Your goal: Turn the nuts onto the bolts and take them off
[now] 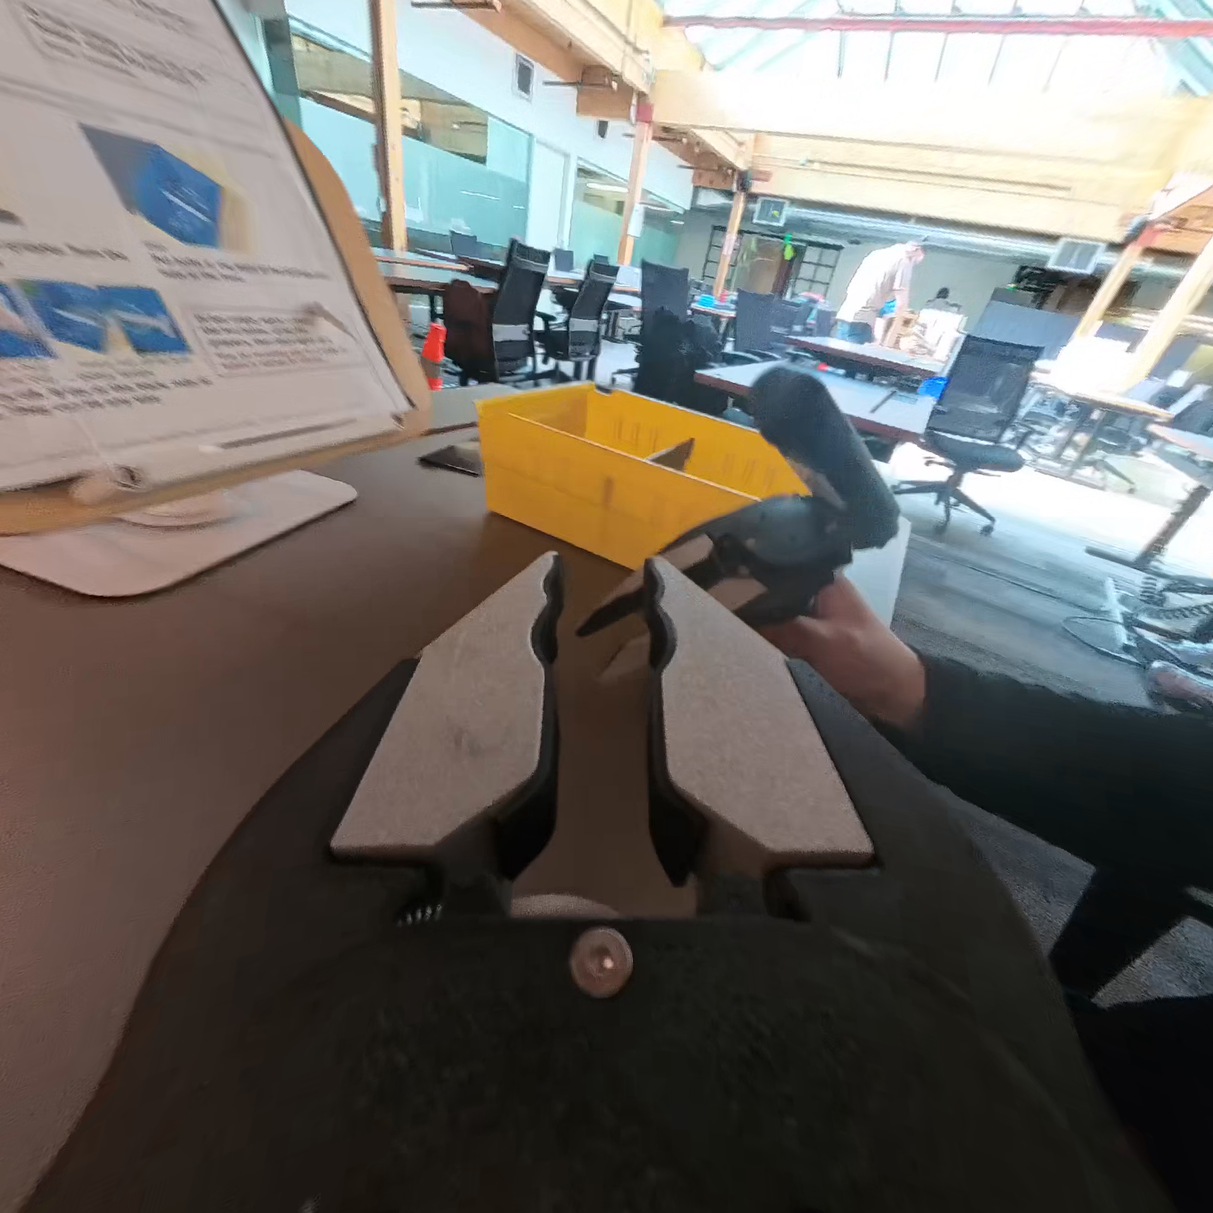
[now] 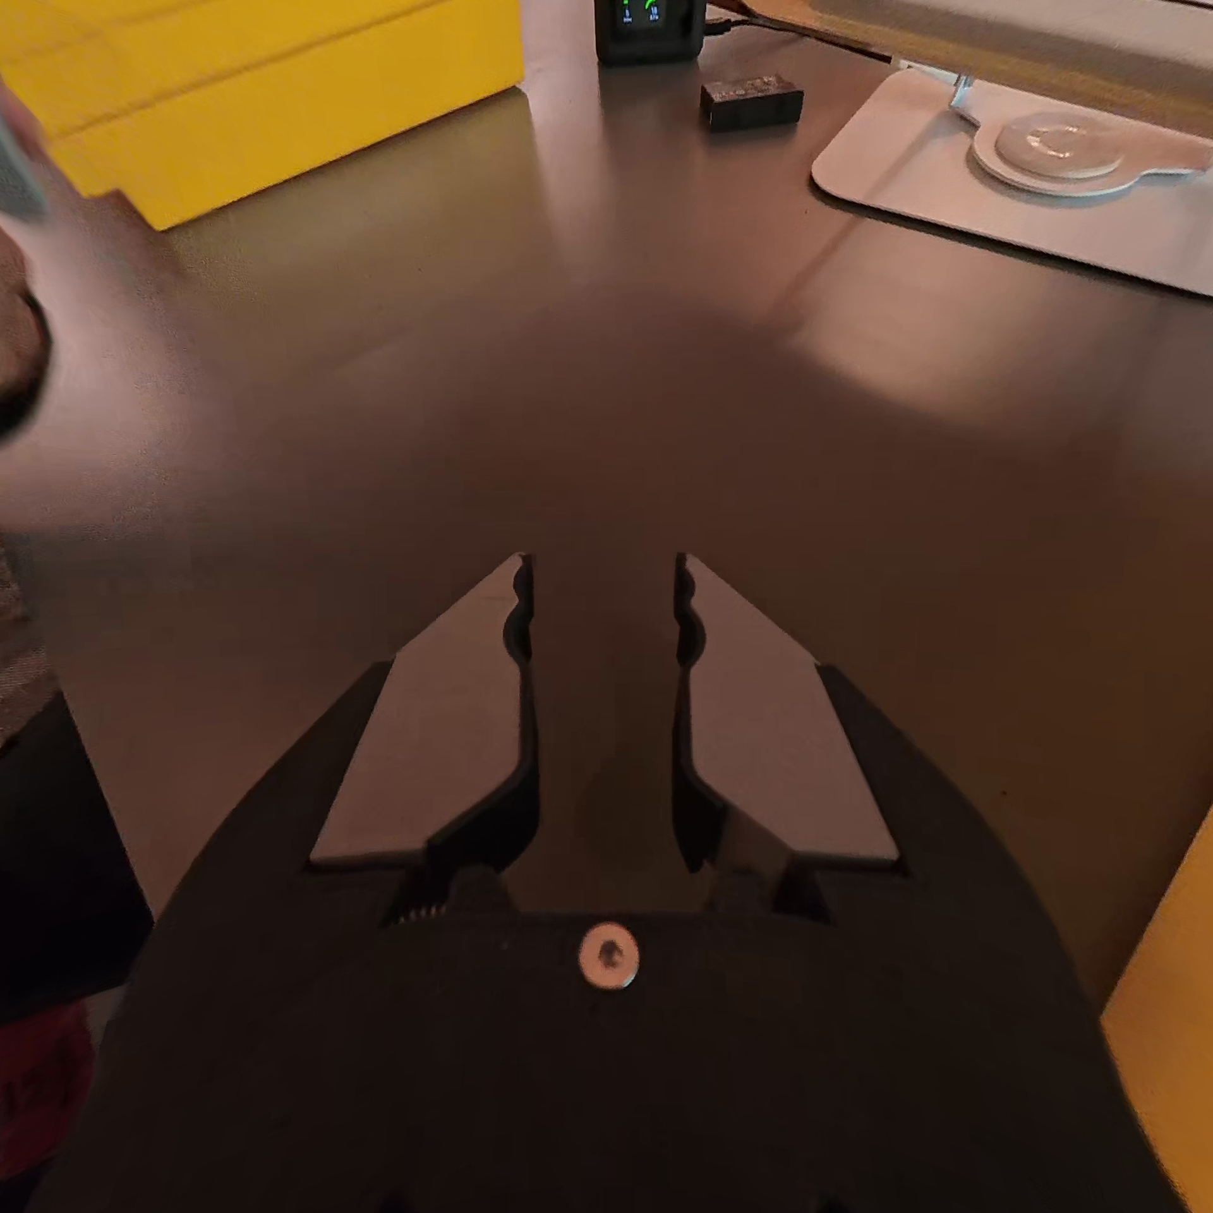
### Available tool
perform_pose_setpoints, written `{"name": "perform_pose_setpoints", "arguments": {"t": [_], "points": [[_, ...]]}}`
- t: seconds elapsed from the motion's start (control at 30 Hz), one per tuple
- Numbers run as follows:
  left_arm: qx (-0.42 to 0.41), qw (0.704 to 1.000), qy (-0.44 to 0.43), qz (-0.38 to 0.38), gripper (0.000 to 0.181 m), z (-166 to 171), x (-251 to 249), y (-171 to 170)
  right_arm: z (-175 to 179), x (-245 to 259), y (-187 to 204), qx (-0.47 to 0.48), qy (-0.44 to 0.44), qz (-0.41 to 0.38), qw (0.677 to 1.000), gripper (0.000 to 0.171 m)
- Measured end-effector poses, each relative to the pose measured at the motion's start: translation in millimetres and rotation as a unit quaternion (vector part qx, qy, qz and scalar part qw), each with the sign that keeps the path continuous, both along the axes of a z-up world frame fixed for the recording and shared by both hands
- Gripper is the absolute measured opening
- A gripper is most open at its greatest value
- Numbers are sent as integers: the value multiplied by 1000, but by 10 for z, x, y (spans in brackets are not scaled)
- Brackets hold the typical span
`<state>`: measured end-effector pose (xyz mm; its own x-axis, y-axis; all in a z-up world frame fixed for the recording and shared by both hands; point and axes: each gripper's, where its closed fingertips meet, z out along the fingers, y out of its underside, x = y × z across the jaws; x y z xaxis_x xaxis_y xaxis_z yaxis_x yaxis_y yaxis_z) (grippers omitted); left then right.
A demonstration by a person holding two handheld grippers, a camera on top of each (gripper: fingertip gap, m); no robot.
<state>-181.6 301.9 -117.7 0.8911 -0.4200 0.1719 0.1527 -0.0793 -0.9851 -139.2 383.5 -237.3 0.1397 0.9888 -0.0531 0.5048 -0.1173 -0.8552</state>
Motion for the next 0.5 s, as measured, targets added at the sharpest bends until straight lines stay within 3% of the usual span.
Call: {"name": "perform_pose_setpoints", "arguments": {"t": [0.1,0.27,0.37,0.5], "points": [[-1,998,23,65,29,359,-515,-295,-20,2,2,0,-6,-2,1000,41],[12,983,36,178,27,796,-1493,-1134,-25,9,3,-4,-7,-4,1000,40],[-9,963,51,266,21,694,-2139,-1445,-6,22,1,-11,1,-5,1000,40],[-155,944,91,278,24,131,-2744,-1370,0,23,2,-8,2,-6,1000,40]]}}
